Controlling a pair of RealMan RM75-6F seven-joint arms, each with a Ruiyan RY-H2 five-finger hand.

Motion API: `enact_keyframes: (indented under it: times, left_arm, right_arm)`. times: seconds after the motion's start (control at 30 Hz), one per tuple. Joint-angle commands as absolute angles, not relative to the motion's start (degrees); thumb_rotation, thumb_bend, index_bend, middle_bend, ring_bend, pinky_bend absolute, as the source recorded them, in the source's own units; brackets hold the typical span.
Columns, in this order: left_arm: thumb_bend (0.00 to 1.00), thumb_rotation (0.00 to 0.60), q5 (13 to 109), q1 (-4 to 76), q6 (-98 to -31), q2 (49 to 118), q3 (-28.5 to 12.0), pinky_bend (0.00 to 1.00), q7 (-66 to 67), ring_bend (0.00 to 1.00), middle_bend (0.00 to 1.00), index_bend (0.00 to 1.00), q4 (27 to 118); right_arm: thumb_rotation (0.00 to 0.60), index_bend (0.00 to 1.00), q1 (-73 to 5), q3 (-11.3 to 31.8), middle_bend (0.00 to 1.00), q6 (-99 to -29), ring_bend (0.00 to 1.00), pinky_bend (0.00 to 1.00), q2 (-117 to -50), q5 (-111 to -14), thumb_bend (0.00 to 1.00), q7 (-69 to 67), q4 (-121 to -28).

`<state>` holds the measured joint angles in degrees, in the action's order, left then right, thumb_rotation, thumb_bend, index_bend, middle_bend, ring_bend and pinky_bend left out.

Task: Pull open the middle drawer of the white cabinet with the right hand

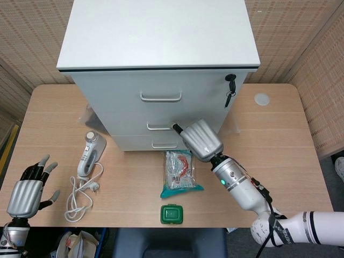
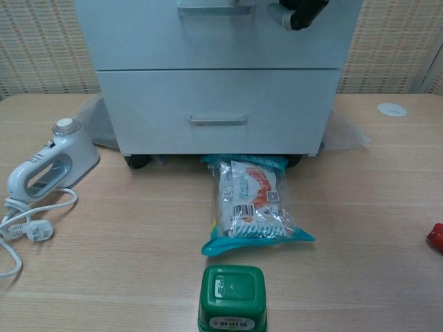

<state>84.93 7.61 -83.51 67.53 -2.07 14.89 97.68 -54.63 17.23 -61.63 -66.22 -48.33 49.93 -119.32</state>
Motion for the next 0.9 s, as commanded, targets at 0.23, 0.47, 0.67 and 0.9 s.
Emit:
enact_keyframes:
  times: [0.23, 0.47, 0.67, 0.9]
  left_arm:
    - [0.25, 0.600, 84.8, 7.5, -83.4, 67.7, -1.9, 0.16, 14.9, 0.12, 0.02, 0.16, 97.4]
    - [0.25, 0.600, 84.8, 7.6, -83.1, 67.9, -1.8, 0.16, 14.9, 0.12, 0.02, 0.16, 97.3]
    - [0.25, 0.600, 84.9, 7.7, -82.9, 68.1, -1.8, 0.16, 15.1, 0.12, 0.02, 0.16, 97.2]
    - [0.25, 0.600, 84.8, 7.9, -82.7, 68.2, -1.9, 0.16, 15.1, 0.12, 0.02, 0.16, 97.1]
  right_arm:
    - [0.600, 0.21, -56.3, 15.0, 0.94, -62.6, 0.98, 0.80, -66.7, -47.7, 0.55, 50.8, -119.5]
    - [0.600, 0.21, -56.3, 12.8, 0.94, -63.8, 0.98, 0.80, -66.2, -49.0, 0.55, 51.4, -121.5]
    - [0.600, 0.21, -56.0, 11.0, 0.94, -65.7, 0.98, 0.80, -65.3, -50.8, 0.55, 53.1, -124.0]
    - [0.600, 0.21, -55.4, 8.7, 0.94, -68.0, 0.98, 0.80, -64.4, -53.0, 0.54, 56.3, -127.7]
